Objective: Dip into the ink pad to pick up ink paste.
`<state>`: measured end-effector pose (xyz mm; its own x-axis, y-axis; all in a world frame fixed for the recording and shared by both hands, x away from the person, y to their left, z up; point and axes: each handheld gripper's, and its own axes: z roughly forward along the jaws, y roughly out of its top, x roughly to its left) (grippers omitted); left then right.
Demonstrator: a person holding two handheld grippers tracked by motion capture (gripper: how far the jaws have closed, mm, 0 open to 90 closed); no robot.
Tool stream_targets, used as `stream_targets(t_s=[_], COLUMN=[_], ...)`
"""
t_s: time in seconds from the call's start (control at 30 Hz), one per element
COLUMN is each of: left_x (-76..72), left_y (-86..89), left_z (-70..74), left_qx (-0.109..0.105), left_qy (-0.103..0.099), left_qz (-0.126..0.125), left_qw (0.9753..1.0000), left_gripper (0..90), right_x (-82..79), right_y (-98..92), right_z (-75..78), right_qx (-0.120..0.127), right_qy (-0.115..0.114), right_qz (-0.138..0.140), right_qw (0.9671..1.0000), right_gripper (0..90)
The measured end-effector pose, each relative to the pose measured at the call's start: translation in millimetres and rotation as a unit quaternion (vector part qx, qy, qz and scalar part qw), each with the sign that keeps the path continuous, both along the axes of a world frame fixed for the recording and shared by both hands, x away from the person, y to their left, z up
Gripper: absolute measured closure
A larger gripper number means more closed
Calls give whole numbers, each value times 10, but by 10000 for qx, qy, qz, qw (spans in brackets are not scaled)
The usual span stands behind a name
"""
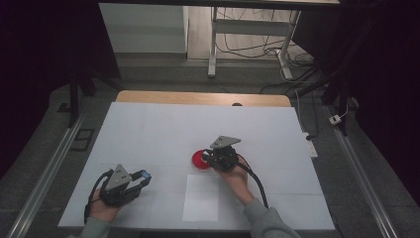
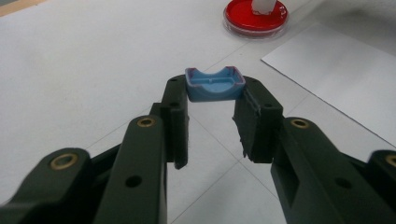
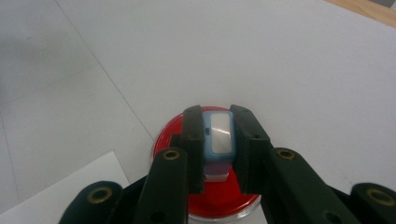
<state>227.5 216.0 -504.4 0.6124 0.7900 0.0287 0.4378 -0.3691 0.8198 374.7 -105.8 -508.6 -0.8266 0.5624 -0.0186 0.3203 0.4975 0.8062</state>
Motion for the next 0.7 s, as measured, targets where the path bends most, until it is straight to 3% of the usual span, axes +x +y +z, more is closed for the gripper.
stream_targets(t_s=[0.37, 0.7], left_x=[4, 4], left_y=[6, 5], left_z=[0, -3], left_qx=[-1, 2], left_qy=[-8, -3], left_qz=[18, 19], left_qw=[10000, 10000], left_gripper=[661, 660], right_x=[-16, -43], right_y=[-11, -50], right_z=[50, 174], right_qx=[20, 308], right_qy=[-75, -129], right_qz=[-23, 1], right_qw=[10000, 9994], right_gripper=[754, 754])
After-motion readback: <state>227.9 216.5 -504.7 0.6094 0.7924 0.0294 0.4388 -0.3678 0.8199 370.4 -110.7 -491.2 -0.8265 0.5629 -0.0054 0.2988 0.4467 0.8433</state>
